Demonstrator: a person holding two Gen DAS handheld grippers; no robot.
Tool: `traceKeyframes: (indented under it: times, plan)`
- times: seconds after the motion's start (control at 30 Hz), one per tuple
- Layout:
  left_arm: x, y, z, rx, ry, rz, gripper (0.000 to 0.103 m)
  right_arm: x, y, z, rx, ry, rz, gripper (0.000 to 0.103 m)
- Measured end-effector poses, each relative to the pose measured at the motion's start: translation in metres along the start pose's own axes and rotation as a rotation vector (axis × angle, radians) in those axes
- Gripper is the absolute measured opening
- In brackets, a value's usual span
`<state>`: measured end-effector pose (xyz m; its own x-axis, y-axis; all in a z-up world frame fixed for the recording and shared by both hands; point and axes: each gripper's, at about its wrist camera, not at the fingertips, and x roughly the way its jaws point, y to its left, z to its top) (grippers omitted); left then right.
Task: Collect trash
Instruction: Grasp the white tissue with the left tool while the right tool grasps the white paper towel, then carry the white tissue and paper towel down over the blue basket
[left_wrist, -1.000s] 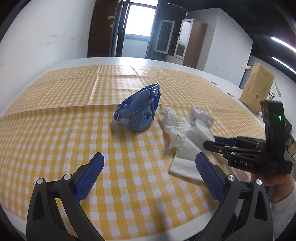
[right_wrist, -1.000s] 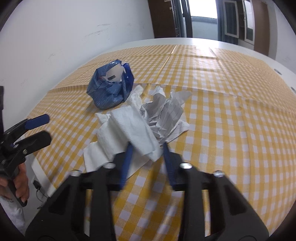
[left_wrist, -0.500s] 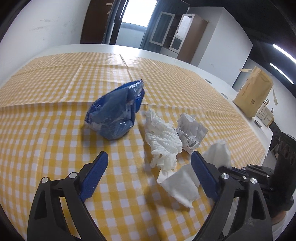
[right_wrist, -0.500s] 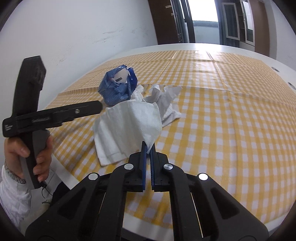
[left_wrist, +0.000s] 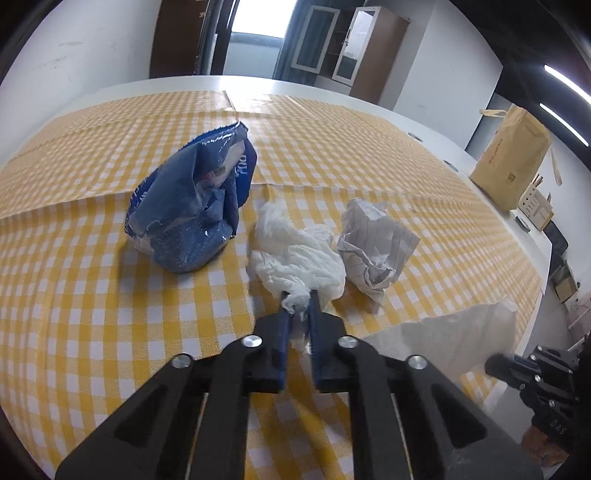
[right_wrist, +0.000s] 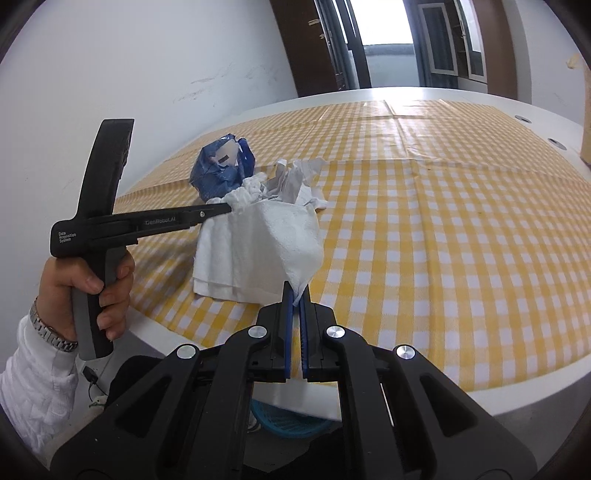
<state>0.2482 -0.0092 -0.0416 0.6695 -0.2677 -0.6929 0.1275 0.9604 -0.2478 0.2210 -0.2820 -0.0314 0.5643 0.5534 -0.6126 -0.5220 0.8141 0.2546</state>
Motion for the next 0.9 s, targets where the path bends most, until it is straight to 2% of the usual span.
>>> traceKeyframes:
  times: [0.23, 0.37, 0.7, 0.9]
  plan:
    - [-0.036, -0.008, -0.005, 0.011, -0.101, 0.047, 0.006, -0.017, 0.004, -0.007, 0.010, -0.027, -0.016, 0.003]
    - [-0.069, -0.004, -0.018, 0.010, -0.176, 0.088, 0.006, -0.038, 0.010, -0.010, 0.019, -0.088, -0.028, 0.003]
    - [-0.139, -0.001, -0.057, -0.028, -0.266, 0.042, 0.006, -0.075, 0.042, -0.021, -0.013, -0.152, 0.002, 0.003]
    - [-0.180, -0.010, -0.088, -0.007, -0.310, 0.030, 0.006, -0.094, 0.068, -0.033, -0.065, -0.182, -0.009, 0.003]
